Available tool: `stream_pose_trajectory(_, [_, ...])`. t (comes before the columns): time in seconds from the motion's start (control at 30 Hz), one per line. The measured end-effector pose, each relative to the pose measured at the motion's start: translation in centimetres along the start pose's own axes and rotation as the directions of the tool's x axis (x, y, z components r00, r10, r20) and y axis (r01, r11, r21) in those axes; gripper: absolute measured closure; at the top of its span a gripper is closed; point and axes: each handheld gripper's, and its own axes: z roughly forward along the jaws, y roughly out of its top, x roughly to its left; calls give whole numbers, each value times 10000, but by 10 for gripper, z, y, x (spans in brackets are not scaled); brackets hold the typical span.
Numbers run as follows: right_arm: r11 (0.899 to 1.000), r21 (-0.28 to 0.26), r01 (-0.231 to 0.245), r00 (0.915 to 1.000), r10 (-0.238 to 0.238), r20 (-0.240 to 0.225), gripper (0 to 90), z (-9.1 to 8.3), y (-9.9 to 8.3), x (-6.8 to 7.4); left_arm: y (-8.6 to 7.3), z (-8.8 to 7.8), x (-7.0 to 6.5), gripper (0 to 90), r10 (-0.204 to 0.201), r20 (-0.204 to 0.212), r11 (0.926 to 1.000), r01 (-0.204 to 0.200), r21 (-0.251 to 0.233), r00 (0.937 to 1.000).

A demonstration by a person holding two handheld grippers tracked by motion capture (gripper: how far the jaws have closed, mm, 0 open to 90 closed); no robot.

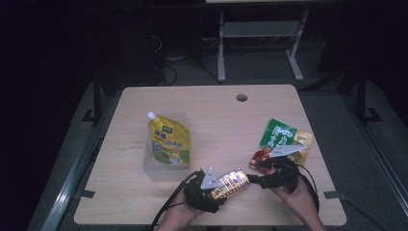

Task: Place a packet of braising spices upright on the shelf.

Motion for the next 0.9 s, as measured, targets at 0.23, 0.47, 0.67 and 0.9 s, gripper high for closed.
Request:
stream_pose_trajectory(0.23, [10000, -45, -45, 9998, 44, -181, 211, 2, 8, 0, 1, -9, 6, 321, -316, -285, 9986, 304, -433, 9991])
stream_pose_trajectory(0.47, [9999, -78, -86, 9990, 82, -440, 197, 6, 16, 4, 2, -14, 8, 321, -533, -535, 9961, 493, -728, 9971])
stream_pose_trajectory(0.67, [10000, -77, -23, 9980, 18, -637, 190, 12, 20, 7, 3, -15, 9, 321, -568, -691, 9949, 507, -871, 9960])
stream_pose_trajectory(0.9, [9997, -153, -186, 9962, 172, -852, 189, 18, 23, 10, 4, -18, 9, 321, -645, -904, 9926, 546, -1086, 9938])
